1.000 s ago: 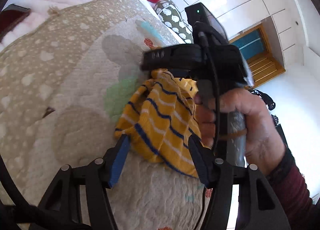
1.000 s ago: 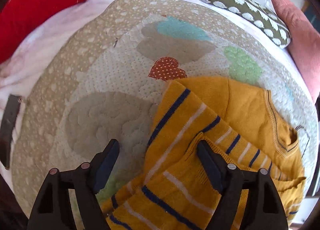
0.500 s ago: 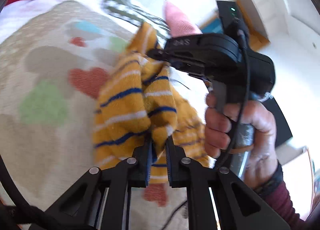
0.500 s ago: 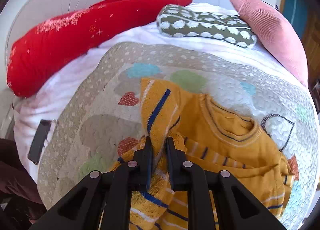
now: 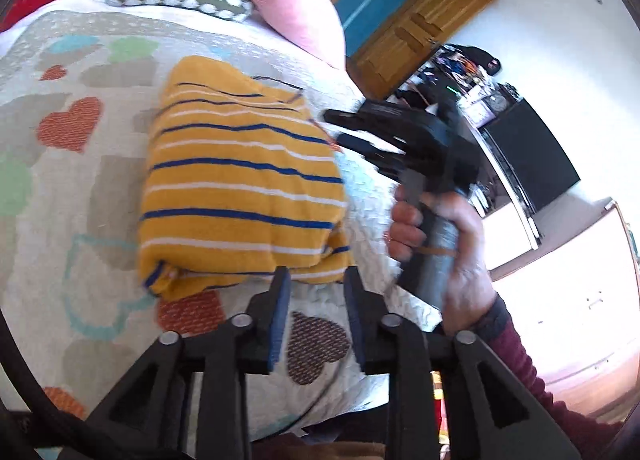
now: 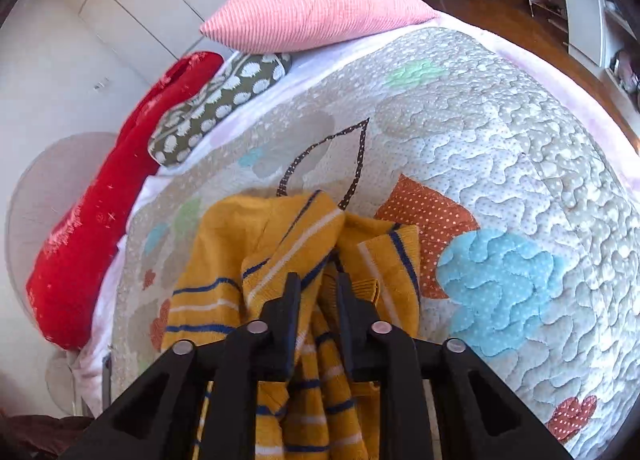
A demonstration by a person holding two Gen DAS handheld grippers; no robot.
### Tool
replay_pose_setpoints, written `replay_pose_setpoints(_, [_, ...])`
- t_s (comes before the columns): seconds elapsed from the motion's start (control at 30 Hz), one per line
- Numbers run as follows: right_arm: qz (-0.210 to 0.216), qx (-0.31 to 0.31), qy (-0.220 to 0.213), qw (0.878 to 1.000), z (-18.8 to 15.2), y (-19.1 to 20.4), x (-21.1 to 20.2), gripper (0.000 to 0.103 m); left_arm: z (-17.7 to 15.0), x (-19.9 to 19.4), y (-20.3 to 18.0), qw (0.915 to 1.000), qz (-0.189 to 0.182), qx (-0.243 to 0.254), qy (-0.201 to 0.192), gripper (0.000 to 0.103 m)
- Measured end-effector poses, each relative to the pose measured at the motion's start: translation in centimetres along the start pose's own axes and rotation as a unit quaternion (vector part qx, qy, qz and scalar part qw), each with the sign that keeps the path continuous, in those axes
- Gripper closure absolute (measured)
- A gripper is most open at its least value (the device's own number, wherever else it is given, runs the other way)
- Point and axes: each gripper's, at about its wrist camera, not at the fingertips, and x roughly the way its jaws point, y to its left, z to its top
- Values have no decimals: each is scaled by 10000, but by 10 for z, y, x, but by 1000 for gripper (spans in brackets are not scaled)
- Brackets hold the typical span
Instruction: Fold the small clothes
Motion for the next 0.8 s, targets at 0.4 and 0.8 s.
replay_pose_setpoints(0.4, [-208, -1204, 342, 9919, -71, 48, -3, 90, -27, -36, 41, 9950, 508, -819, -268, 69])
replay_pose_setpoints(0.8, [428, -108, 684, 9967, -105, -32, -26, 97, 28, 21, 29, 9973, 634, -365, -42, 64])
